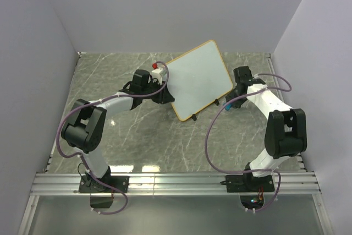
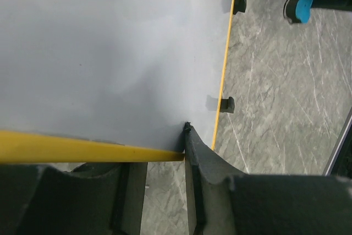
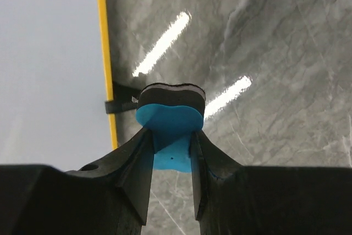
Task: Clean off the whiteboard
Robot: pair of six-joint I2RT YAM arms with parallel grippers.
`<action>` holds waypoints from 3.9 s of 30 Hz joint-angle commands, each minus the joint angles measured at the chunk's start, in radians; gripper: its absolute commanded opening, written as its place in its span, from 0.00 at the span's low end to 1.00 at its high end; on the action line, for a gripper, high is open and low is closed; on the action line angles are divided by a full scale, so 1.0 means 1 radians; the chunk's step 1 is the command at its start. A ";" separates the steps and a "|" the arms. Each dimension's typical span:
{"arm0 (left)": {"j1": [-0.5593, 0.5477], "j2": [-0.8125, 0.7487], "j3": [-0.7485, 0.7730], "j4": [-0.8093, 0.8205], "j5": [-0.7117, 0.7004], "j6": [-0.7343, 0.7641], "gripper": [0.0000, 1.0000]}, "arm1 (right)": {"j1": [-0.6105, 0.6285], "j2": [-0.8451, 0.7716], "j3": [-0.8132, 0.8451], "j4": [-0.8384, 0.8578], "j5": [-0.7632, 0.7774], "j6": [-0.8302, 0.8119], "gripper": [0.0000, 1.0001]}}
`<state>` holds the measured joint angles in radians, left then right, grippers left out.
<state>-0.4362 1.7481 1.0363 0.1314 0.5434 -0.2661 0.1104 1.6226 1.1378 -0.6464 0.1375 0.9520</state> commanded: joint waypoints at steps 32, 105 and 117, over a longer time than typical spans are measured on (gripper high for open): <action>-0.032 -0.119 -0.065 -0.159 -0.287 0.134 0.56 | -0.051 -0.128 -0.138 -0.055 -0.039 -0.148 0.79; -0.033 -0.800 0.102 -0.567 -0.866 -0.065 1.00 | 0.069 -1.144 -0.158 0.074 -0.184 -0.360 0.93; -0.033 -0.753 0.051 -0.490 -0.868 -0.047 0.99 | 0.066 -1.078 -0.132 0.060 -0.177 -0.383 0.94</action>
<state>-0.4690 0.9886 1.0962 -0.4217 -0.3058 -0.3347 0.1726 0.5167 0.9531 -0.6140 -0.0479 0.6025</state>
